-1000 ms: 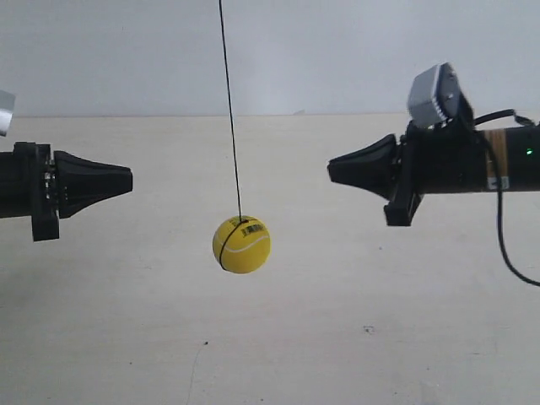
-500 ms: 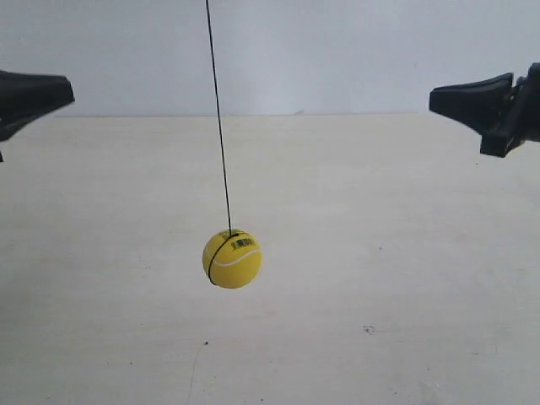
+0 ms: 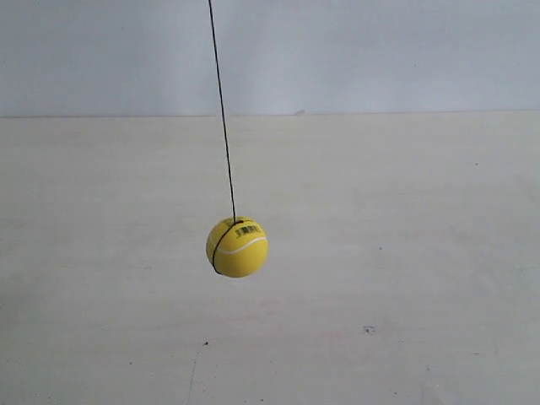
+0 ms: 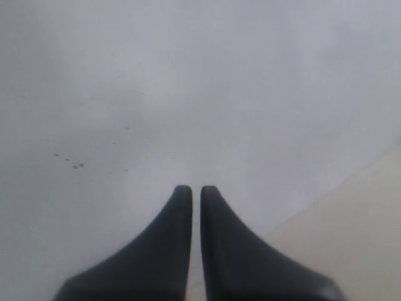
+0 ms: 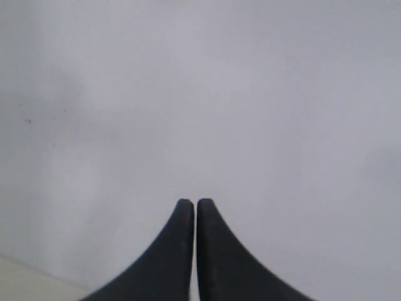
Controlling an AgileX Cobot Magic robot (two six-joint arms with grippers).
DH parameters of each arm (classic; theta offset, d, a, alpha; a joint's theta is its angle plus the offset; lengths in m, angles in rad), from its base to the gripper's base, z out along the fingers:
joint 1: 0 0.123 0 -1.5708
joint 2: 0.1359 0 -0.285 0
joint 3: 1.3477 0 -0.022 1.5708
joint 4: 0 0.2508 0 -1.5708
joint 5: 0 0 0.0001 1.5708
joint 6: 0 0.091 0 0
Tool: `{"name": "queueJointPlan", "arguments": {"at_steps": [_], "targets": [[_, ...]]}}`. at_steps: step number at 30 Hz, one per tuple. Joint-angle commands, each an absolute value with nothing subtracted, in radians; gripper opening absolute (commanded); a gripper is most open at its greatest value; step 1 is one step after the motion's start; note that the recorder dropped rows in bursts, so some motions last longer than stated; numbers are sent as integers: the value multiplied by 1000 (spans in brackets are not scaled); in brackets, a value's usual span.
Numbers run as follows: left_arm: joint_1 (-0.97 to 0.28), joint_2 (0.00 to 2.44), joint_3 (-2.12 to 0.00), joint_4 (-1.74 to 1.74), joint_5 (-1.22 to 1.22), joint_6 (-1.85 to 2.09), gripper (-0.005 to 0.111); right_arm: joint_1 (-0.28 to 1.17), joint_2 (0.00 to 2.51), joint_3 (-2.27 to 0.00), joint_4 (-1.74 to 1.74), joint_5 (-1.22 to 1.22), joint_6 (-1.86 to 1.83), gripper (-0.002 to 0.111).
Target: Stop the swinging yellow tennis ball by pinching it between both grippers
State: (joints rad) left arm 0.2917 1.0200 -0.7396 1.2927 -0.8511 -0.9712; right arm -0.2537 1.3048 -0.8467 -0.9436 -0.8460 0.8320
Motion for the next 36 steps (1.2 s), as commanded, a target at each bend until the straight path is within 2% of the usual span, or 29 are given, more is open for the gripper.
{"name": "queueJointPlan", "arguments": {"at_steps": [1, 5, 9, 12, 15, 18, 20, 28, 36], "targets": [[296, 881, -743, 1236, -651, -1022, 5, -259, 1146, -850, -893, -628, 795, 0], [296, 745, -743, 1230, -468, -1090, 5, -259, 1007, -850, -925, -412, 802, 0], [296, 664, -743, 1261, -410, -1149, 5, -259, 902, -850, -942, -364, 863, 0], [296, 595, -743, 1351, -392, -1234, 5, -245, 812, -850, -1024, -237, 951, 0], [296, 543, -742, 1425, -381, -1341, 5, -181, 746, -850, -1053, -99, 960, 0], [294, 464, -731, 1596, -381, -1562, 5, -55, 641, -849, -1087, 122, 922, 0], [294, 436, -716, 1683, -392, -1659, 5, 3, 593, -837, -1087, 184, 893, 0], [292, 339, -601, 1744, -429, -1790, 5, 176, 405, -688, -1087, 207, 839, 0], [292, 236, -542, 1744, -492, -1818, 5, 232, 293, -600, -1056, 255, 841, 0]]}}
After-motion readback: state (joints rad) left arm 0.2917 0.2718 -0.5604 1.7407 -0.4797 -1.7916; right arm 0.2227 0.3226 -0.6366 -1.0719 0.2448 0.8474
